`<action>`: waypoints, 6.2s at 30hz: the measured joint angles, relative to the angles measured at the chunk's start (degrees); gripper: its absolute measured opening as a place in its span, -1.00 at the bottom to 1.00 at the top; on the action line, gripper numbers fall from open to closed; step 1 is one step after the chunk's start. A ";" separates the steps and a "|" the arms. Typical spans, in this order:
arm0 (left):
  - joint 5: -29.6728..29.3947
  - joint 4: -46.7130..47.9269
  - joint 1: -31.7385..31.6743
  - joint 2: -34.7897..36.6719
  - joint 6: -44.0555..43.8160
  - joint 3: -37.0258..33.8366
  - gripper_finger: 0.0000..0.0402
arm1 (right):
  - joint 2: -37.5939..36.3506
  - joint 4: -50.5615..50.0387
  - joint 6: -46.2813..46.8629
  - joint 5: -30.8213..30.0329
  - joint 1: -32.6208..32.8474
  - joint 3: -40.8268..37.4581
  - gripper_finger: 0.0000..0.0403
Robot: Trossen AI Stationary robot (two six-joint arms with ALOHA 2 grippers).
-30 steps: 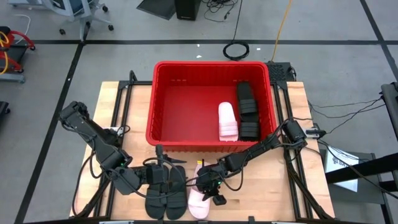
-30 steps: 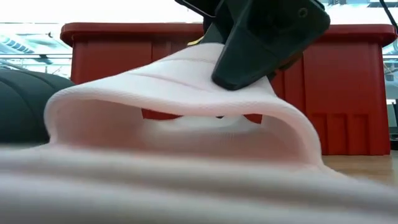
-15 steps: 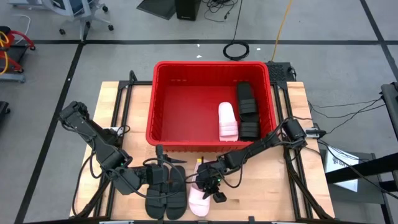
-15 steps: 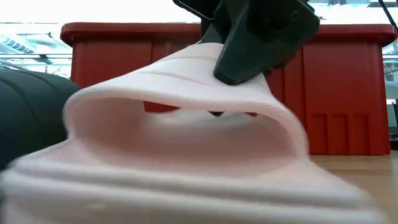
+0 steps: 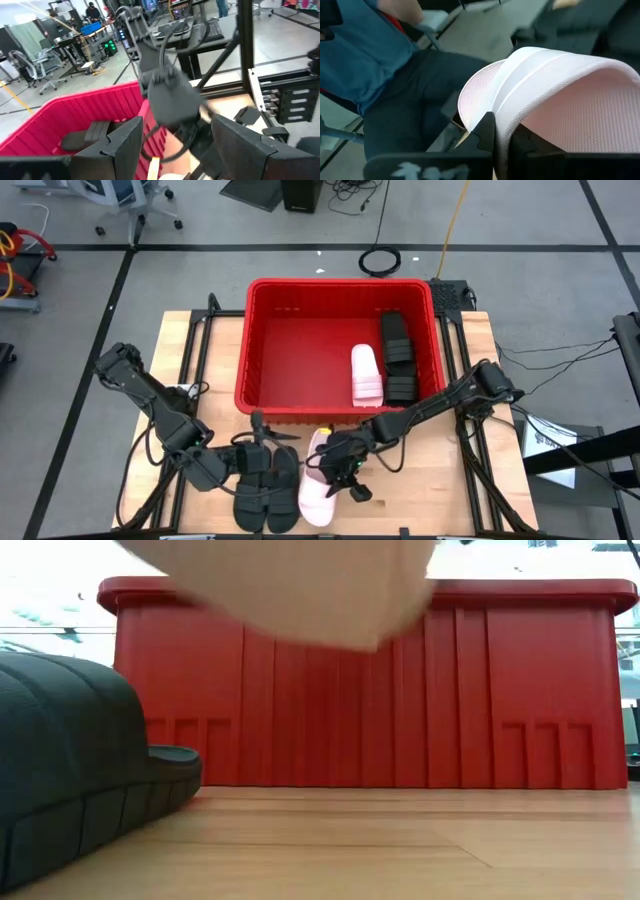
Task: Pick and place slides into bin
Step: Put the pink slide into the red bin, then put the black slide into the red bin
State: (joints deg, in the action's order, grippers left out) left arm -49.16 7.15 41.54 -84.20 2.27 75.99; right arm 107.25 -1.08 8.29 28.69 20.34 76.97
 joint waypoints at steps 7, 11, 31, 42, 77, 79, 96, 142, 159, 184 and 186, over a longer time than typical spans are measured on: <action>-0.05 -1.33 -2.51 1.10 1.82 -0.01 0.20 | -7.19 -0.87 -2.96 0.18 -0.25 0.00 -0.97; -0.01 -1.32 -4.54 3.96 2.27 -0.01 0.20 | -11.72 -2.28 -3.55 1.56 -0.50 0.01 -0.97; 9.84 8.56 -24.88 23.12 11.21 0.03 0.20 | -35.05 -19.48 -18.67 1.06 -22.44 0.11 -0.97; 22.20 12.81 -40.40 24.91 12.43 0.06 0.20 | -37.26 -22.69 -24.16 -4.68 -43.74 0.31 -0.97; 41.92 13.74 -66.61 21.19 13.14 0.02 0.20 | -1.56 -73.49 -67.12 10.45 -66.20 20.41 -1.00; 41.92 13.37 -66.83 20.28 13.46 0.02 0.20 | 0.05 -74.96 -69.48 11.91 -66.23 20.41 -1.00; 46.23 12.20 -67.41 19.85 13.76 0.02 0.20 | 9.66 -79.93 -77.34 12.19 -65.85 20.47 -1.00; 46.29 12.24 -67.40 19.85 13.23 0.02 0.20 | 6.41 -69.67 -60.83 0.78 -61.13 20.26 0.06; 46.05 11.04 -67.41 20.22 13.06 0.02 0.20 | -5.96 -60.60 -53.74 -15.17 -60.46 20.30 0.07; 46.05 13.29 -49.90 25.74 17.74 0.08 0.20 | -20.03 -47.11 -23.26 -9.65 -50.34 20.37 0.04; 45.95 14.98 -47.40 26.15 18.18 0.06 0.20 | -19.97 -47.21 -22.64 -6.80 -48.54 20.37 0.04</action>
State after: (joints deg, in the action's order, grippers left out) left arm -3.21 22.13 -5.86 -58.06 20.45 76.05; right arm 87.28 -48.29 -14.35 21.89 -28.20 97.34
